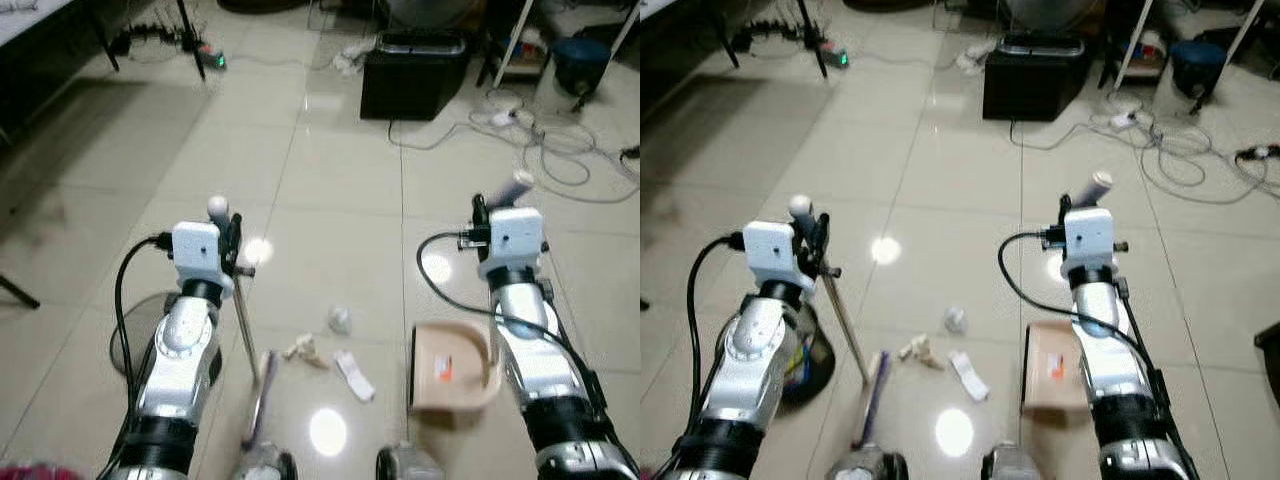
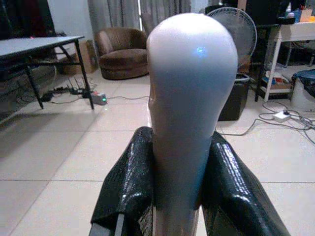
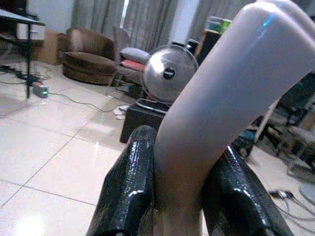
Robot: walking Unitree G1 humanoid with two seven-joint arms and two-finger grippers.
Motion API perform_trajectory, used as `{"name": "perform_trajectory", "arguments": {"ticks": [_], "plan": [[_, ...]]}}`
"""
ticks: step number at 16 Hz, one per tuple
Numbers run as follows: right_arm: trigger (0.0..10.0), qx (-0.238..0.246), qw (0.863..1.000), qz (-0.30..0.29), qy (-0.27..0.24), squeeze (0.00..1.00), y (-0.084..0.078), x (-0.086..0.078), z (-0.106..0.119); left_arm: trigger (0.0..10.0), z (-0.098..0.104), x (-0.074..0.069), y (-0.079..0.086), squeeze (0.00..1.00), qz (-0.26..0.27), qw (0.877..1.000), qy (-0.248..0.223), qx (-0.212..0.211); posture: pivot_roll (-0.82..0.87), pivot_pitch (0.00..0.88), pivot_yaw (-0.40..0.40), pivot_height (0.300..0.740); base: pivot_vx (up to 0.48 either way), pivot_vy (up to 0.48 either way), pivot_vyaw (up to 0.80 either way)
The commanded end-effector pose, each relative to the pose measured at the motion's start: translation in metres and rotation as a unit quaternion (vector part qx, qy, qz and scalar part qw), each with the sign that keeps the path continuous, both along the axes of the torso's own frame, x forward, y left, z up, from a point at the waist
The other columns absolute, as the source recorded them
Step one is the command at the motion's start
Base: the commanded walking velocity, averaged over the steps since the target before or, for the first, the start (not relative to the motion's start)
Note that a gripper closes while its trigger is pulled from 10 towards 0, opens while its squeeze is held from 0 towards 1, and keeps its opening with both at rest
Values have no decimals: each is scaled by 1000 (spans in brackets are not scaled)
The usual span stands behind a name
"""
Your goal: Sweep floor
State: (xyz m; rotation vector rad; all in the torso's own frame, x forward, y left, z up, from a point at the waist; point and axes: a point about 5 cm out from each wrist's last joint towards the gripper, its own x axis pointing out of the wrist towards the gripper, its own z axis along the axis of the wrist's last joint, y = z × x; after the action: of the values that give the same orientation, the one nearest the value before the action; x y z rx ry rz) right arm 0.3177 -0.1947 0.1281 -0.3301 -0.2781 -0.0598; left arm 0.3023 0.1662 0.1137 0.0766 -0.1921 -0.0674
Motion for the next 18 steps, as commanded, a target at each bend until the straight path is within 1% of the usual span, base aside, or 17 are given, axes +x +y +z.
{"name": "perform_trajectory", "arguments": {"ticks": [1, 2, 3, 4, 5, 8, 9, 10, 11, 13, 14, 15, 17, 18], "plan": [[10000, -21, 999, 20, -21, 0, 3, 3, 6, 10000, 3, 1, -3, 0, 0, 1000, -19, 7, -30, 267, 46, 740, 0, 0, 0], [10000, -22, 999, 27, -27, 0, 3, 3, 4, 10000, 2, 0, -4, 0, -1, 1000, -23, 6, -23, 284, 44, 740, 0, 0, 0], [10000, -31, 998, 36, -27, 0, 5, 4, 0, 10000, 2, 0, -6, 0, -3, 1000, -26, 4, -12, 298, 42, 740, 0, 0, 0], [10000, -32, 998, 46, -29, 0, 9, 7, -2, 10000, 2, 1, -9, 0, -5, 1000, -29, 3, 5, 309, 41, 740, 0, 0, 0], [10000, -31, 998, 51, -33, 0, 11, 7, -3, 10000, 3, 0, -10, 0, -5, 999, -34, 5, 27, 322, 41, 740, 0, 0, 0], [10000, -22, 996, 75, -43, 0, 29, 14, -1, 10000, 9, 2, -12, 0, -18, 999, -49, 8, 74, 352, 44, 740, 0, 0, 0], [10000, -24, 993, 107, -33, 0, 50, 17, -7, 10000, 11, 3, -13, 0, -21, 998, -55, 10, 106, 366, 55, 740, 0, 0, 0], [10000, -28, 992, 117, -27, 0, 58, 18, -10, 10000, 11, 4, -14, 0, -23, 998, -56, 10, 110, 369, 59, 740, 0, 0, 0], [10000, -38, 990, 138, -15, 0, 75, 15, -19, 10000, 10, 4, -17, 0, -32, 998, -54, 15, 115, 377, 66, 740, 0, 0, 0], [10000, -46, 989, 140, 1, 0, 87, 10, -30, 10000, 5, 6, -26, 0, -44, 998, -43, 12, 112, 389, 76, 740, 0, 0, 0], [10000, -49, 989, 140, 5, 0, 91, 8, -34, 10000, 3, 6, -30, 0, -46, 998, -41, 11, 107, 392, 79, 740, 0, 0, 0], [10000, -43, 989, 138, 9, 0, 94, 5, -37, 10000, 2, 6, -37, 0, -52, 998, -43, 5, 102, 395, 78, 740, 0, 0, 0], [10000, -8, 992, 128, 3, 0, 98, 4, -38, 10000, 5, 9, -55, 0, -64, 996, -48, -44, 80, 403, 72, 740, 0, 0, 0], [10000, 3, 992, 125, -2, 0, 99, 4, -36, 10000, 6, 9, -60, 0, -68, 995, -48, -64, 77, 403, 71, 740, 0, 0, 0]]}}
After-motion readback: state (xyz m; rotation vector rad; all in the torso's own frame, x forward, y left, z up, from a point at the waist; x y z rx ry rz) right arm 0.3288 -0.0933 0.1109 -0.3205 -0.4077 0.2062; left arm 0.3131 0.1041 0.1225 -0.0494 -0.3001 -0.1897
